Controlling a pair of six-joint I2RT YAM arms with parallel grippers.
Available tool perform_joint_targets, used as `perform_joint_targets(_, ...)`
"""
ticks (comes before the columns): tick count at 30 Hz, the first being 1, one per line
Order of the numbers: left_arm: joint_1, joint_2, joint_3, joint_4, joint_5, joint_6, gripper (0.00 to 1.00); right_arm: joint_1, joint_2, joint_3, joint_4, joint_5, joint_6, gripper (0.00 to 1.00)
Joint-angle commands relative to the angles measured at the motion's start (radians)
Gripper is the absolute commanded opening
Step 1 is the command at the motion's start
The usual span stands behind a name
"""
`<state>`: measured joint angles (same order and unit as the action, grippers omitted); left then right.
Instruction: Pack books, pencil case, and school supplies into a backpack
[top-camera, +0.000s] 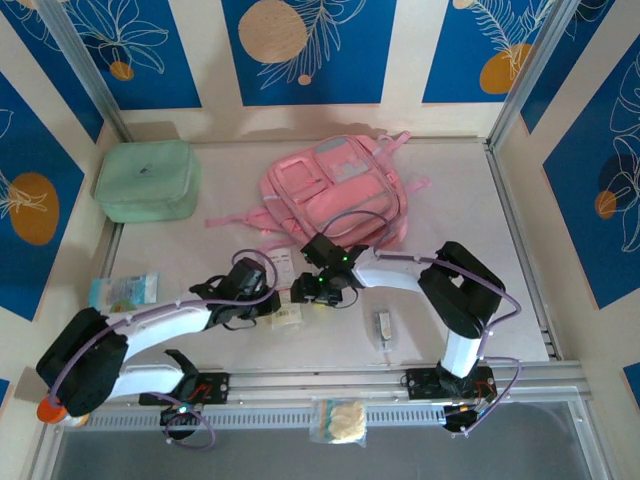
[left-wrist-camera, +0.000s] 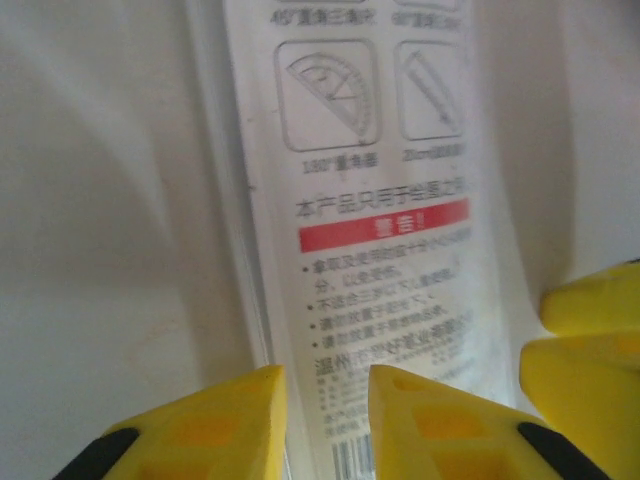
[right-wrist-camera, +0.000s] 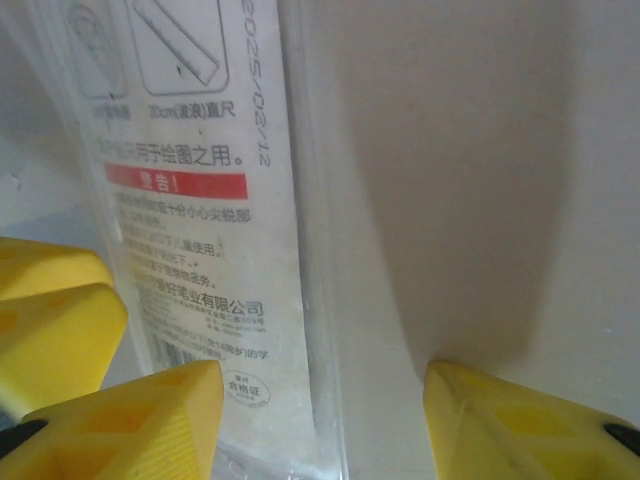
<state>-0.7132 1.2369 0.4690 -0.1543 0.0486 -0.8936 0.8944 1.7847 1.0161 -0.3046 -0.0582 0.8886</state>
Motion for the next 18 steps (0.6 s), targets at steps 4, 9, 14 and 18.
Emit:
perform_joint_targets(4,0.014,0.028,-0.031,0.045,-0.032,-0.033,0.19,0.039,0.046,0.036,0.034,-0.029,0.045,0.55)
perform_joint_targets(9,0.017,0.017,-0.082,0.065,-0.043,-0.067,0.1,0.062,0.058,0.057,0.056,-0.058,0.051,0.55)
perform_joint_targets(14,0.022,0.01,-0.11,0.086,-0.039,-0.078,0.04,0.061,0.044,0.05,0.108,-0.114,0.053,0.55)
perform_joint_targets(18,0.028,0.002,-0.122,0.075,-0.054,-0.09,0.0,0.061,-0.003,0.038,0.121,-0.134,0.048,0.55)
